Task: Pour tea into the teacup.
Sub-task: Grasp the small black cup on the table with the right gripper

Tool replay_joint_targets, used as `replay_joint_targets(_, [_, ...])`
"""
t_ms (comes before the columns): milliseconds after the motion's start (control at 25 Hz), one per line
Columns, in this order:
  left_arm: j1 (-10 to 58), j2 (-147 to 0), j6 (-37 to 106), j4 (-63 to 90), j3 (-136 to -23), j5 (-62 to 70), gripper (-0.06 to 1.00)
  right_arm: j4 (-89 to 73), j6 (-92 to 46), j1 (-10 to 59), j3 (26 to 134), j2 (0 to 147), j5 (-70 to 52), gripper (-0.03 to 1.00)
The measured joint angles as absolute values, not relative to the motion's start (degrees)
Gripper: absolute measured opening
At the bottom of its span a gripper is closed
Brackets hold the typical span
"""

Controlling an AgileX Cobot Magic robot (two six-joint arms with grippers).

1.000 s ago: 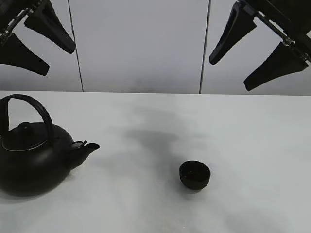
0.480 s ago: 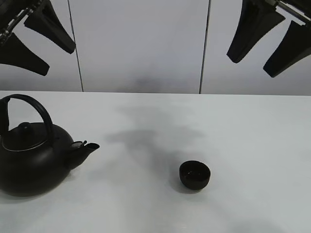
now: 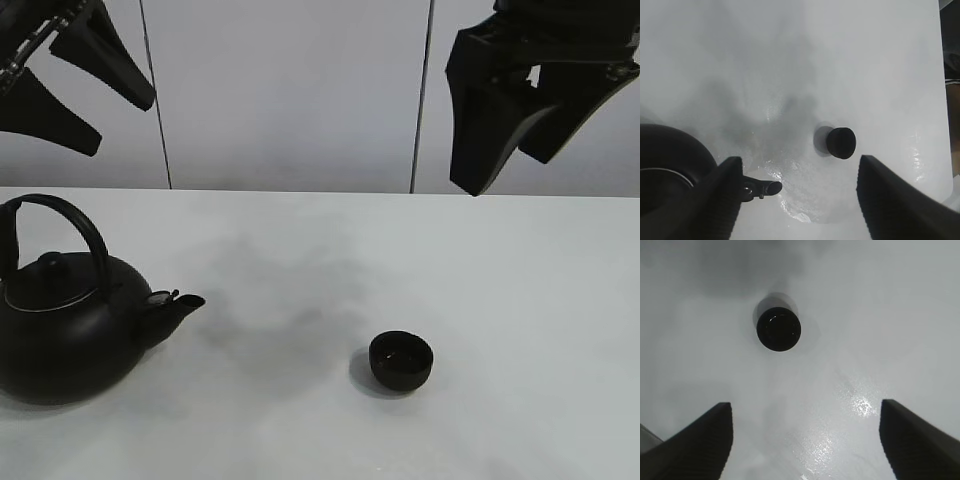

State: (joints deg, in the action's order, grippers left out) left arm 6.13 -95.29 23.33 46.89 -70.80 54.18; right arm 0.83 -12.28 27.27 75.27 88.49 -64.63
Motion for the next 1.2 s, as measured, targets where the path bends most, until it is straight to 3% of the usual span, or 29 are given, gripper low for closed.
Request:
replay_joint_targets(240, [6.13,-95.29,23.33,46.89,-70.80,54.18,0.48,0.80,-12.03,27.40,75.27,95.53,-64.51,0.59])
replay_joint_targets(1200, [6.13,-95.29,23.33,46.63,-70.80,53.12,0.48,-4.37,-10.26,27.40,75.45,112.72,-55.74,0.59])
